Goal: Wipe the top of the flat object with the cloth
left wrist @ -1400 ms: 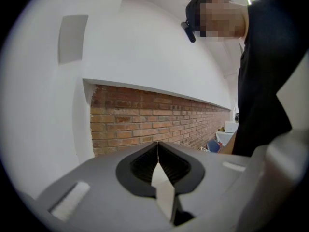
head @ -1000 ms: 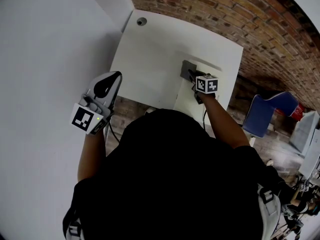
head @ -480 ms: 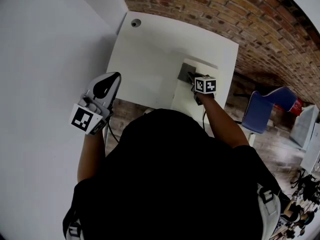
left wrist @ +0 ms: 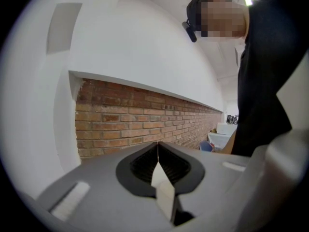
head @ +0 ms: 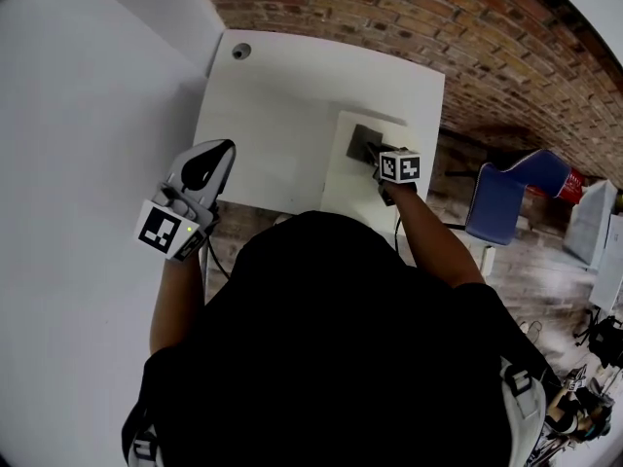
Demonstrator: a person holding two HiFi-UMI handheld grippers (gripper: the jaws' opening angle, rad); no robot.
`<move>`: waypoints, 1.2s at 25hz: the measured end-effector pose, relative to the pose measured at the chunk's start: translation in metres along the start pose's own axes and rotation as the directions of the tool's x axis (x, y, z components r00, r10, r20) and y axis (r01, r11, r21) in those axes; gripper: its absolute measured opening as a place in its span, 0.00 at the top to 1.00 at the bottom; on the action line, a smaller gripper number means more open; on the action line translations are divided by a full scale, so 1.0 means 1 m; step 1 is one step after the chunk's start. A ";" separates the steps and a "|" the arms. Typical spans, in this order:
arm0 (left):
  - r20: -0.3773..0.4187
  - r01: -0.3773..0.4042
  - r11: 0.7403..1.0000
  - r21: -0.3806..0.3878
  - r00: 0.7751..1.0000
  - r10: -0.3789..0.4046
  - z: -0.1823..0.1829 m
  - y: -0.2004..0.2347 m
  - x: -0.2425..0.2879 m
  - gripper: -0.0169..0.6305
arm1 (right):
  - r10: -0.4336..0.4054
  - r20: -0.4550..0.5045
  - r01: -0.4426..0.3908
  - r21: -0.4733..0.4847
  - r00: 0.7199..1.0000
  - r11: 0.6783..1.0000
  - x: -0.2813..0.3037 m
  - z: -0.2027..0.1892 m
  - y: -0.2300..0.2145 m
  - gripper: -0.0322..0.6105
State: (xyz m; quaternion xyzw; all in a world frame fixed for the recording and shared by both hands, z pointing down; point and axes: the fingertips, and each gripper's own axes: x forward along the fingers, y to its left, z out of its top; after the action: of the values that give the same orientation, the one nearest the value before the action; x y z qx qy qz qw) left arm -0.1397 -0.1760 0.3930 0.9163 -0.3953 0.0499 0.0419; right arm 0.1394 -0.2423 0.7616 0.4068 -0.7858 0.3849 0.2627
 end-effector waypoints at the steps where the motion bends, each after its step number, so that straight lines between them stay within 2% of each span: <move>1: 0.001 0.009 1.000 0.002 1.000 -0.009 0.000 -0.002 0.004 0.97 | -0.007 0.002 0.007 0.005 1.000 1.000 -0.003 -0.002 -0.004 0.93; 12: 0.005 0.073 0.997 -0.001 0.997 -0.073 0.000 -0.017 0.035 0.97 | -0.080 0.003 0.080 0.044 0.997 0.996 -0.032 -0.019 -0.052 0.93; 30: 0.002 0.112 0.994 -0.001 0.994 -0.112 -0.005 -0.023 0.063 0.97 | -0.209 -0.011 0.209 0.062 0.978 0.976 -0.066 -0.035 -0.118 0.93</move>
State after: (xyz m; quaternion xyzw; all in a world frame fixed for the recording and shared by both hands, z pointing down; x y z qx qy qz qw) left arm -0.0805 -0.2047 0.4046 0.9370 -0.3432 0.0463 0.0447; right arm 0.2772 -0.2289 0.7793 0.4946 -0.7255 0.3805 0.2903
